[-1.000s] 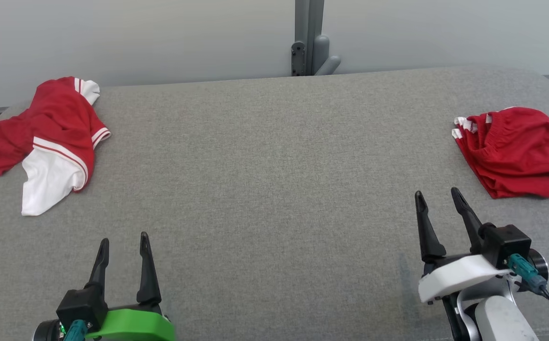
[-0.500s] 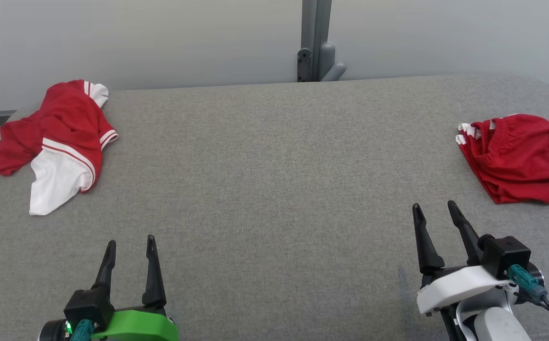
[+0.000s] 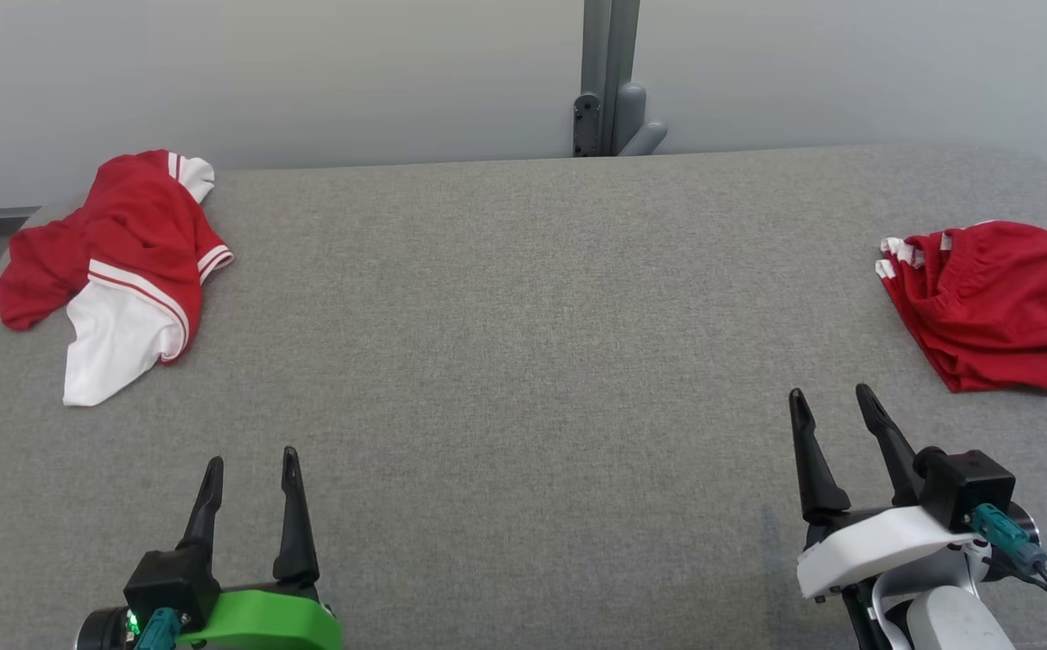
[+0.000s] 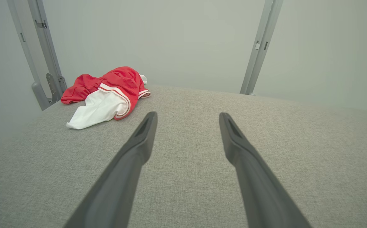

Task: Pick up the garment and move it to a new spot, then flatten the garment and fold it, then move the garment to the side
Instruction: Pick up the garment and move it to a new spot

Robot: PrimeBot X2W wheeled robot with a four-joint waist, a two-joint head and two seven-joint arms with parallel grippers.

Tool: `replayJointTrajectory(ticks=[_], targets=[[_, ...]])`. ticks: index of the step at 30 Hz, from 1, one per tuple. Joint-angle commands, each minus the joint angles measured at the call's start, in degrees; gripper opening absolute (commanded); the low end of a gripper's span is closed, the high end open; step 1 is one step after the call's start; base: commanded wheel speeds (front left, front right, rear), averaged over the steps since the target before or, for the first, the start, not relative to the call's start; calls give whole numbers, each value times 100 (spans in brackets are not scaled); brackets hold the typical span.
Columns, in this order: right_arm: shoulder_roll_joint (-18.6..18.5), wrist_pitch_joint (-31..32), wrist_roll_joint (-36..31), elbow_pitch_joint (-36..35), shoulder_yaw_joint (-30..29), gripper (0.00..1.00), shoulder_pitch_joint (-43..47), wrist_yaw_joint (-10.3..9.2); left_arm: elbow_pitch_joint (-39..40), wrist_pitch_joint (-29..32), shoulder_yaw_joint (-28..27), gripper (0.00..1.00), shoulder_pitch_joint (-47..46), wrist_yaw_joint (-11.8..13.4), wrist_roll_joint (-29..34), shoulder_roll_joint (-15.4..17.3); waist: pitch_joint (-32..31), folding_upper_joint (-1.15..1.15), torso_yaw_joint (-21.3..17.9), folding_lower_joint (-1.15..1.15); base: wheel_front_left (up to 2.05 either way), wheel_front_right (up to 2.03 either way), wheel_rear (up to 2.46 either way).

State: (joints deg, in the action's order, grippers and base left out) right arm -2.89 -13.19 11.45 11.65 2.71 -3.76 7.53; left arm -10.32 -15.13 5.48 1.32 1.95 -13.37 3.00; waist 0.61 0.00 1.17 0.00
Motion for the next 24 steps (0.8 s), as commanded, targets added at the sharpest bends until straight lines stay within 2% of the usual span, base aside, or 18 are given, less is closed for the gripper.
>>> replayJointTrajectory(ticks=[1, 5, 10, 24], targets=[[-1, 14, 42, -23, -10, 100, 81, -8, -13, -2, -25, 100, -90, -41, 59, 0, -1, 0, 35, 0, 0, 0, 0], [-2, 10, 60, -35, -13, 100, 96, -8, -15, -2, -20, 100, -92, -32, 70, -2, -5, 0, 111, 0, 0, 0, 0], [-3, -10, 65, -54, -5, 100, 121, -7, -27, -2, 18, 100, -123, -18, 62, -4, -11, 0, 453, 0, 0, 0, 0], [-3, -52, 106, -30, 84, 100, 108, -7, 28, -2, -217, 100, 18, 7, 129, -4, -18, 0, 2358, 0, 0, 0, 0]])
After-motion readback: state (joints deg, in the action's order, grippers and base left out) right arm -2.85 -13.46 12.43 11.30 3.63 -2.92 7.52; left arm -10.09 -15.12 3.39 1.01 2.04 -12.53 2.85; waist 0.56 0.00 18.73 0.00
